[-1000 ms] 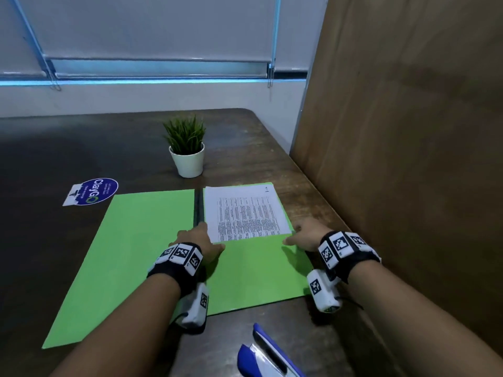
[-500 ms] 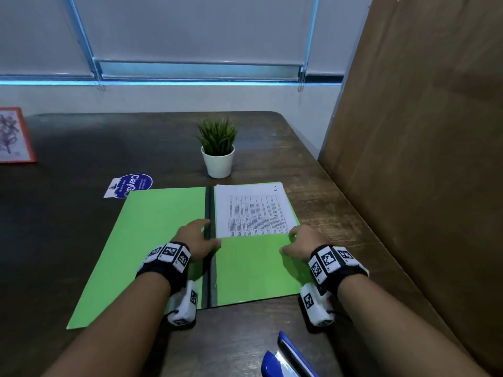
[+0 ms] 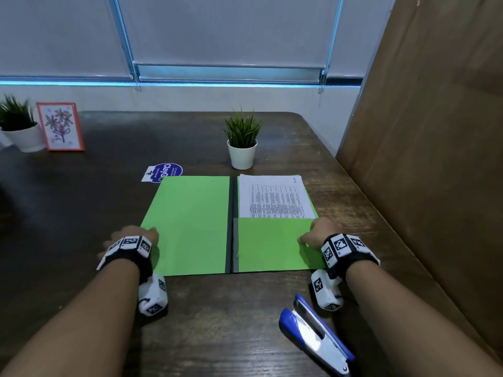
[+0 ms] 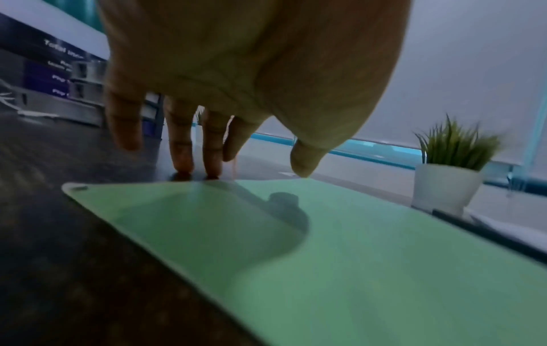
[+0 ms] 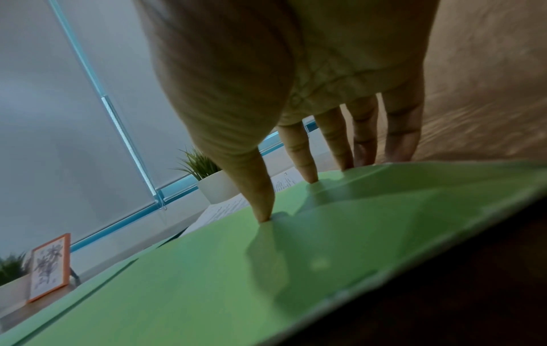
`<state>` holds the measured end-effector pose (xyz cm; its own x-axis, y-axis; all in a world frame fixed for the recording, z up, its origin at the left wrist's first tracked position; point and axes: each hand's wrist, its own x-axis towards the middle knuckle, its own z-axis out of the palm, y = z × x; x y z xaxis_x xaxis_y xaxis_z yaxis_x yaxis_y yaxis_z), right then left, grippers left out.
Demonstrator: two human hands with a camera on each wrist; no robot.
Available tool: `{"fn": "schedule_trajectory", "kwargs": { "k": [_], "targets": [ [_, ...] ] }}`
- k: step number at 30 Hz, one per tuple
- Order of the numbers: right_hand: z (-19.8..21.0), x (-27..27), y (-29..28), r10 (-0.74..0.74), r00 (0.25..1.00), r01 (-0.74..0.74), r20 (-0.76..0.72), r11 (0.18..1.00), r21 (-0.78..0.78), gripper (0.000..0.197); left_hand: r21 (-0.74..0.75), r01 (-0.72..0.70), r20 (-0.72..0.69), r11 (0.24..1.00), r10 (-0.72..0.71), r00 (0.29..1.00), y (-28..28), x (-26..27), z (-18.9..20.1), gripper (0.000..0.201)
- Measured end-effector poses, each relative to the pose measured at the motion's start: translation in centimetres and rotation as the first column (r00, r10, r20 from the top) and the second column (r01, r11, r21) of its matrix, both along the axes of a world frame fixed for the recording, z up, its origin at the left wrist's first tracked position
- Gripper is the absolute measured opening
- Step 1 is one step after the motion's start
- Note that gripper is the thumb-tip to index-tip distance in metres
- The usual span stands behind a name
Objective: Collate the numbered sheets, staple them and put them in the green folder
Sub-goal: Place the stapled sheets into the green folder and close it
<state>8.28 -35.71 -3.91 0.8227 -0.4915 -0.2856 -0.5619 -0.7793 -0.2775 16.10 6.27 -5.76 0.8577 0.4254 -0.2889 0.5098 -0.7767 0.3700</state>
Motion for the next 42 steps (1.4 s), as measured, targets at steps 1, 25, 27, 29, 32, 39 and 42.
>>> {"fn": "schedule_trajectory", "kwargs": {
  "k": [1, 25, 27, 29, 32, 39, 42],
  "targets": [
    [0.0, -0.2, 0.1, -0.003, 1.000, 0.003, 0.004, 1.000, -0.005, 0.043, -0.071, 0.037, 0.002, 0.997, -0.037, 0.999, -0.2, 0.2, 0.5, 0.065],
    [10.0, -1.4, -0.6, 0.068, 0.966, -0.091, 0.251, 0.993, 0.081, 0.039, -0.700, 0.442, 0.347, 0.561, -0.274, 0.897, -13.4, -7.2, 24.0, 0.044],
    [11.5, -1.5, -1.4, 0.064, 0.931, -0.123, 0.359, 0.982, 0.145, 0.046, -0.714, 0.457, 0.302, 0.530, -0.357, 0.884, -16.8, -8.0, 21.6, 0.049],
    [12.4, -1.6, -2.7, 0.034, 0.902, -0.156, 0.431, 0.955, 0.251, 0.055, -0.616, 0.496, 0.193, 0.612, -0.492, 0.849, -19.5, -8.1, 17.8, 0.057],
    [12.0, -2.3, -4.4, -0.055, 0.889, -0.137, 0.455, 0.915, 0.379, 0.057, -0.225, 0.611, 0.005, 0.759, -0.626, 0.780, -20.8, -7.2, 11.2, 0.073],
    [3.7, -3.5, -3.2, 0.182, 0.980, -0.197, 0.077, 0.933, 0.302, 0.062, -0.004, 0.795, -0.186, 0.607, -0.781, 0.596, -19.6, -8.0, 3.4, 0.098],
    [0.7, -3.3, -2.1, 0.233, 0.973, -0.232, -0.002, 0.970, 0.071, 0.062, -0.061, 0.783, -0.094, 0.620, -0.784, 0.613, -19.1, -7.0, 3.1, 0.077]
  ]
}}
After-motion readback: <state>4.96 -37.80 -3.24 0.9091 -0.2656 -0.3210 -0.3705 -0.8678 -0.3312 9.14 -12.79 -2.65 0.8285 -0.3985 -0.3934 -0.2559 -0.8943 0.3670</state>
